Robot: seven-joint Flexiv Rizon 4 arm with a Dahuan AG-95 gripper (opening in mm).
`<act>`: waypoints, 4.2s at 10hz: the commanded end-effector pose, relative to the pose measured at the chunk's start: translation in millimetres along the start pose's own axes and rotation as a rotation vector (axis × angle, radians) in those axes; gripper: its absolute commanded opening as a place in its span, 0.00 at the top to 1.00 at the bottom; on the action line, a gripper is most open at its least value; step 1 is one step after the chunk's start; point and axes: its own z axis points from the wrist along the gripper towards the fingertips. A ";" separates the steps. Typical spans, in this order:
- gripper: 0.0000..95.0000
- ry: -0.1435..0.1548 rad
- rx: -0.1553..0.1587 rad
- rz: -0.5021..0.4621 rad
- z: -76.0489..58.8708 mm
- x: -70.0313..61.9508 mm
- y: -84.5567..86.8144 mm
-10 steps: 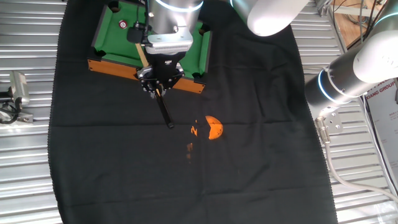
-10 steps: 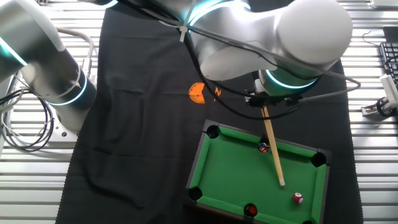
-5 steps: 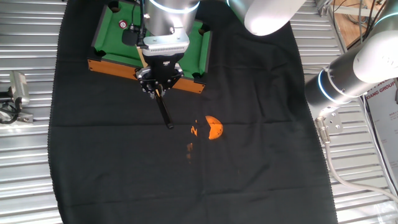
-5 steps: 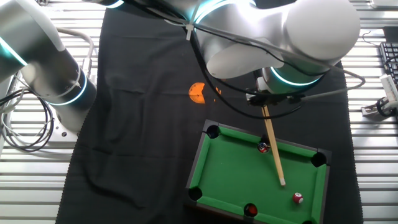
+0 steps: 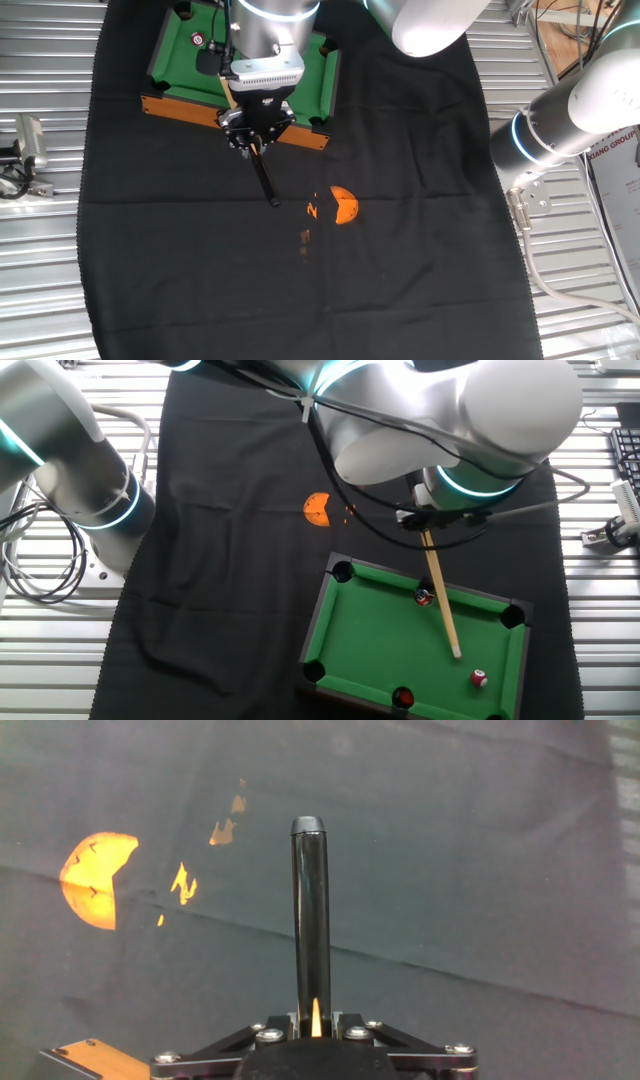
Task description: Hit the pool ball
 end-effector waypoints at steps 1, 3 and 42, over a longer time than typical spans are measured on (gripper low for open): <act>1.00 0.006 -0.011 -0.002 -0.2 0.1 -0.2; 1.00 0.007 -0.012 -0.012 -0.2 0.1 -0.2; 1.00 0.035 -0.050 -0.069 3.0 1.2 -1.8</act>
